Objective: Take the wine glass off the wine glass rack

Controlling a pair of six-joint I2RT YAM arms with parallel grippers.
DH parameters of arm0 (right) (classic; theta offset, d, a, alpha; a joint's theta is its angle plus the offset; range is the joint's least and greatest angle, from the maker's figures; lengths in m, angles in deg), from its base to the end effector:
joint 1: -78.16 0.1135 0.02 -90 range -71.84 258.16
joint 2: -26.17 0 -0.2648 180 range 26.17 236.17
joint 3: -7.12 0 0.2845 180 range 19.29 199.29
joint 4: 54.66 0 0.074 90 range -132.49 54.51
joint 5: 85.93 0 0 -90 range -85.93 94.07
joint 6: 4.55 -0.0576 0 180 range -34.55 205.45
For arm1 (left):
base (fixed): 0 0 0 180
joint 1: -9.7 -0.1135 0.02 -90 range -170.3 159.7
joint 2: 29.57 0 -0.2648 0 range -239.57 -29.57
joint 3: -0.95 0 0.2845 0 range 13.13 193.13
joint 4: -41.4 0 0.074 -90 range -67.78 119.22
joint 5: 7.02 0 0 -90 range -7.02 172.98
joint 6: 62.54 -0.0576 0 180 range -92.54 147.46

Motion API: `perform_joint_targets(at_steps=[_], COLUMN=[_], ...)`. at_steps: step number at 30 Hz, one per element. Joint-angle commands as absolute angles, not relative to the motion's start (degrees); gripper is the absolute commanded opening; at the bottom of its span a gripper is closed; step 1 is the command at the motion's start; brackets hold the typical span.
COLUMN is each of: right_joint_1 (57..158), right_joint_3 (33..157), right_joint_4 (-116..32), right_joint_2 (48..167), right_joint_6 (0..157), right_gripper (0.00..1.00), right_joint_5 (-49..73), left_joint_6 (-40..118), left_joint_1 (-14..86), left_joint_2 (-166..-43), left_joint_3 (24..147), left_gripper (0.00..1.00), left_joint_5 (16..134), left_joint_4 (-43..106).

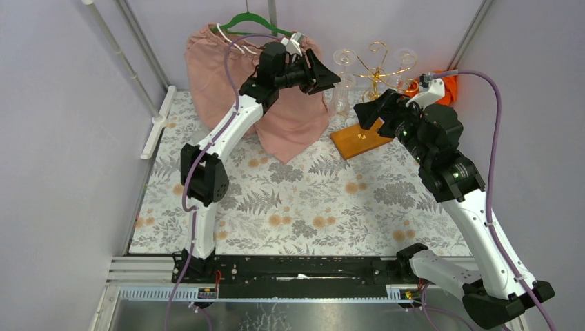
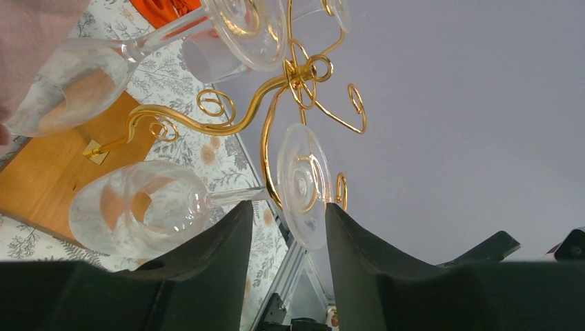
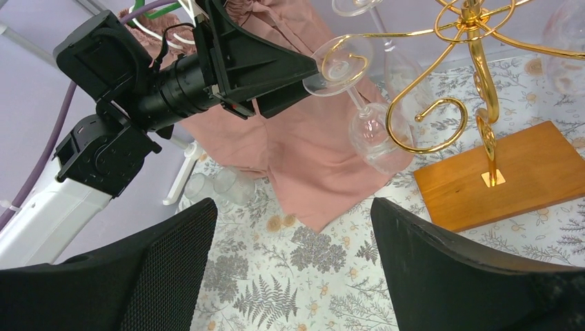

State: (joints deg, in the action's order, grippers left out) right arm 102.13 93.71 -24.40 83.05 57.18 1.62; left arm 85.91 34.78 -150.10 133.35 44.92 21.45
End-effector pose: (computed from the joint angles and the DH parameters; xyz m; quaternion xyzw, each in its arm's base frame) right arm 0.2331 0.1009 0.4750 0.0417 0.7093 0.2961 0.6384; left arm 0.4841 -0.2658 0.3833 -0.0002 0.7452 -0.5964 0.2982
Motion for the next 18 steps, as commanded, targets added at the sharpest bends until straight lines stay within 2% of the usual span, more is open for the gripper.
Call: perform_joint_targets(at_steps=[1, 7, 18], right_joint_1=[102.3, 102.3, 102.3], right_joint_3=[94.9, 94.4, 93.4], right_joint_4=[-26.8, -27.3, -28.2], right_joint_2=[83.3, 83.6, 83.9], right_joint_6=[57.6, 57.2, 56.4], right_gripper=[0.9, 0.88, 0.86], right_joint_5=[1.4, 2.0, 3.0], left_joint_6=[86.5, 86.8, 87.5], left_joint_1=[35.2, 35.3, 35.4], left_joint_2=[-149.4, -149.4, -147.7], left_joint_3=[135.5, 135.4, 134.2], left_gripper=[0.47, 0.41, 0.39], left_joint_5=[44.3, 43.6, 43.0], left_joint_4=[21.3, 21.7, 22.9])
